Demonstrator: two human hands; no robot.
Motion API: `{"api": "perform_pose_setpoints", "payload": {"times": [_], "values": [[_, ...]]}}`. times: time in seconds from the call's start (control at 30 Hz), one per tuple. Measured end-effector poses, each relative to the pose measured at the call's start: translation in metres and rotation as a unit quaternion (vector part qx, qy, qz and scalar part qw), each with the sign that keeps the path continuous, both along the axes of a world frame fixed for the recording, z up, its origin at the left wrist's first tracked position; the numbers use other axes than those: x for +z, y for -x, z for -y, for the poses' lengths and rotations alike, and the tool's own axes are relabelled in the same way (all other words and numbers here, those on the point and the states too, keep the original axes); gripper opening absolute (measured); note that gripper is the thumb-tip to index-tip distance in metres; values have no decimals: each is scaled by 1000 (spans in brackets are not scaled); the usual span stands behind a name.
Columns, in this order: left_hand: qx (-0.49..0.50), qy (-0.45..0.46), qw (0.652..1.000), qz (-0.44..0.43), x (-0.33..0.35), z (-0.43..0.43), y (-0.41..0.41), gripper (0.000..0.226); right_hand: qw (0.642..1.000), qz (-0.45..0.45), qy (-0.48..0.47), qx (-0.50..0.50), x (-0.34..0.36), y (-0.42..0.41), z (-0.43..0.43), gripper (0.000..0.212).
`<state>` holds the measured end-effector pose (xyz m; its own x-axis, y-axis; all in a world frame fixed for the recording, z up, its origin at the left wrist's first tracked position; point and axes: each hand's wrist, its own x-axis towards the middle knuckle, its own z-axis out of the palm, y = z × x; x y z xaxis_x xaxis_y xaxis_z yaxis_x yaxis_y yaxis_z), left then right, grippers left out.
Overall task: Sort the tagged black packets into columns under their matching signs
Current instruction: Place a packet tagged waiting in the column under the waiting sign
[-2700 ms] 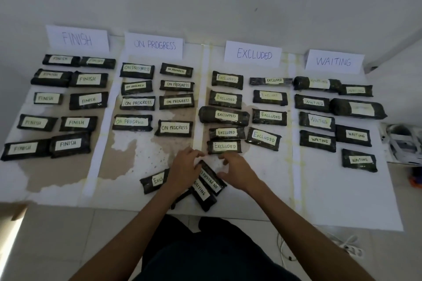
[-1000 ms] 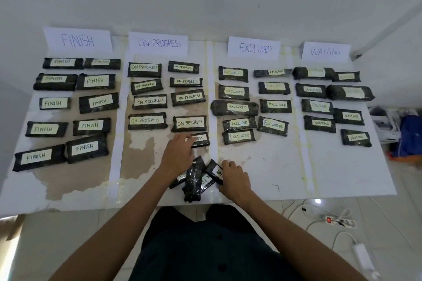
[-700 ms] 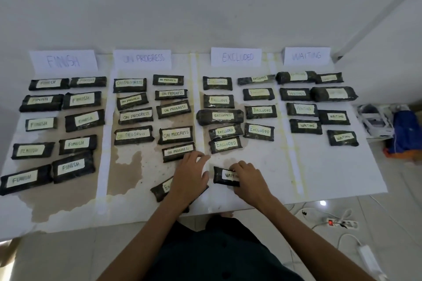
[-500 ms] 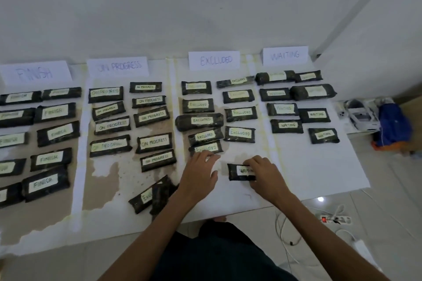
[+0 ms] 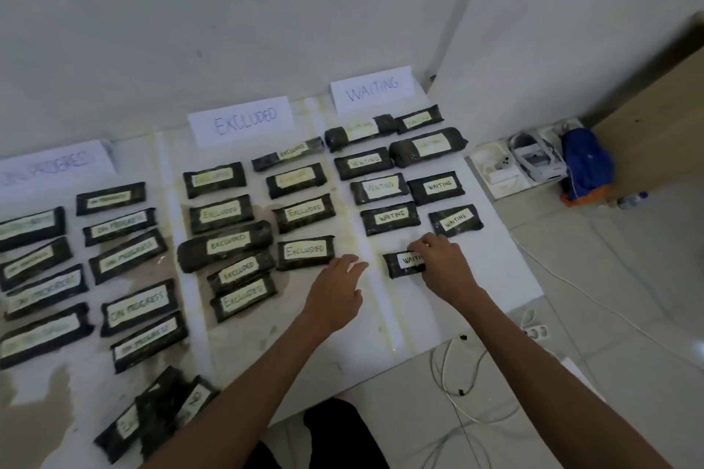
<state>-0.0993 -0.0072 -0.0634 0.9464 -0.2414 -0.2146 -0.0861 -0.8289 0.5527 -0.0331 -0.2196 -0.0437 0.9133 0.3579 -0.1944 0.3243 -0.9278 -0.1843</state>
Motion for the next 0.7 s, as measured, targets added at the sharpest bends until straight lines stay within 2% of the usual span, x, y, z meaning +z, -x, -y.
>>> {"api": "perform_pose_setpoints", "payload": {"times": [0.17,0.4,0.53,0.7], "values": [[7,-34,999,-32,-15,21,-24,58,999,5,-28,22,-17,-31,4,44],[1,-71,997,6,-26,23,-34,52,996,-4,-32,78,-32,-43,5,46],[9,-46,999,11,-18,19,-34,51,996,1,-34,83,-27,-41,2,49],[2,-1,998,64,5,2,-12,43,995,-3,-69,76,-4,-18,-20,57]]}}
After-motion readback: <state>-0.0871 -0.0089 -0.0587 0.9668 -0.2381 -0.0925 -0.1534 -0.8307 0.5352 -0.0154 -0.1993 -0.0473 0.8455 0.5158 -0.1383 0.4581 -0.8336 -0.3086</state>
